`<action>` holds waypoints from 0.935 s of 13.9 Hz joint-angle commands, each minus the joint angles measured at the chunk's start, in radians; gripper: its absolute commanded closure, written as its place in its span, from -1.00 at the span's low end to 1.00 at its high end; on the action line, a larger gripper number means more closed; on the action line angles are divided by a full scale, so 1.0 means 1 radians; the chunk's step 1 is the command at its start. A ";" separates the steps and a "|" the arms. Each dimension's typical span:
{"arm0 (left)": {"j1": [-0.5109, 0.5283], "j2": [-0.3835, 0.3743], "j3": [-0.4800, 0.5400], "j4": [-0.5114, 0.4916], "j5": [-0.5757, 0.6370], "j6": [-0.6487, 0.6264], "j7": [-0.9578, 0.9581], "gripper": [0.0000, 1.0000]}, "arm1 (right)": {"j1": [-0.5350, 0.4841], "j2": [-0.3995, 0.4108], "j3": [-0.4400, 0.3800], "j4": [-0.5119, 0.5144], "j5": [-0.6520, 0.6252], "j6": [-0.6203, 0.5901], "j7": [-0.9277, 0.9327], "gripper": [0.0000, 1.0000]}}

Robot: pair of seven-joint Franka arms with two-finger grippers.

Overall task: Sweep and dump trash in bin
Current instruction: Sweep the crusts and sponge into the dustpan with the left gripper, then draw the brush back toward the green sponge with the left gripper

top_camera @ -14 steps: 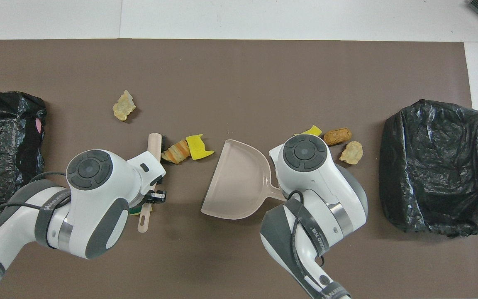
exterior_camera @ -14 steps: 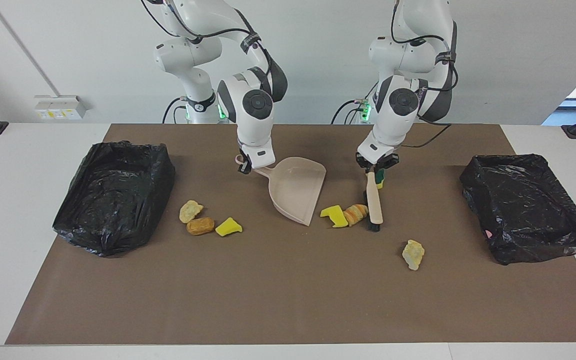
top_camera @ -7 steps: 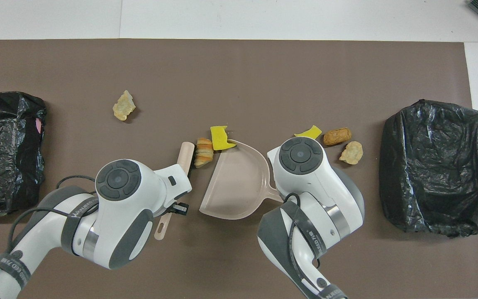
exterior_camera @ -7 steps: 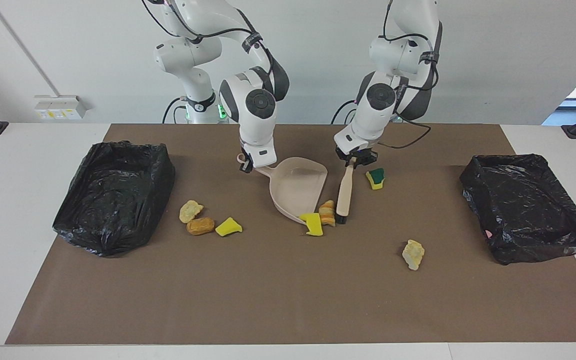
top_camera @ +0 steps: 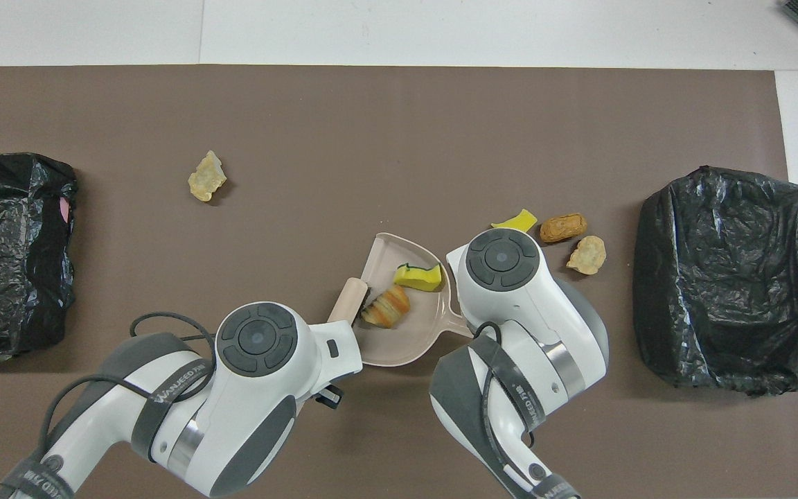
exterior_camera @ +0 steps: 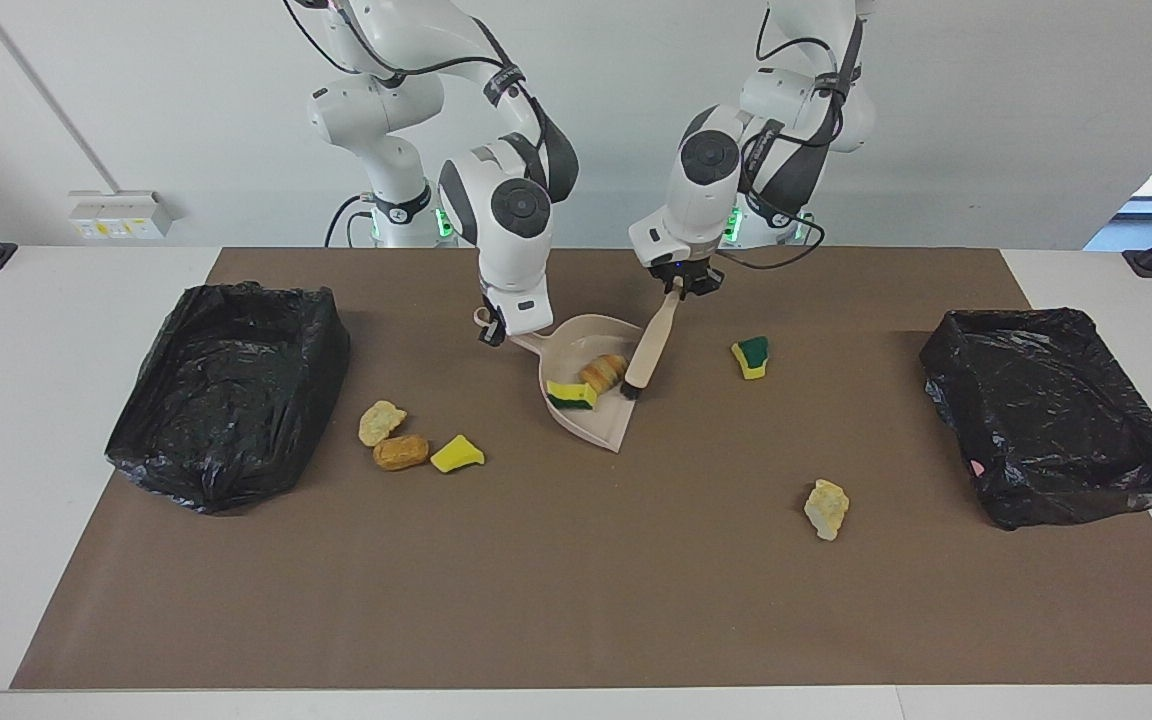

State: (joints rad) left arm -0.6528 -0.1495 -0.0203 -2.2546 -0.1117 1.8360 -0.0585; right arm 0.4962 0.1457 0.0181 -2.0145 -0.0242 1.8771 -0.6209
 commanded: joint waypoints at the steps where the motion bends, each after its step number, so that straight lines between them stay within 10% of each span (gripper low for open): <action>1: -0.011 -0.134 0.023 -0.022 -0.017 -0.169 0.022 1.00 | -0.001 -0.008 0.003 -0.009 -0.013 0.002 0.027 1.00; 13: 0.251 -0.292 0.026 -0.232 0.070 -0.227 -0.578 1.00 | -0.016 0.006 0.002 -0.013 -0.074 0.103 0.008 1.00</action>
State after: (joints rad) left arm -0.4476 -0.3893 0.0171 -2.4313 -0.0571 1.5706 -0.5773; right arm 0.4894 0.1505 0.0139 -2.0173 -0.0664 1.9403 -0.6678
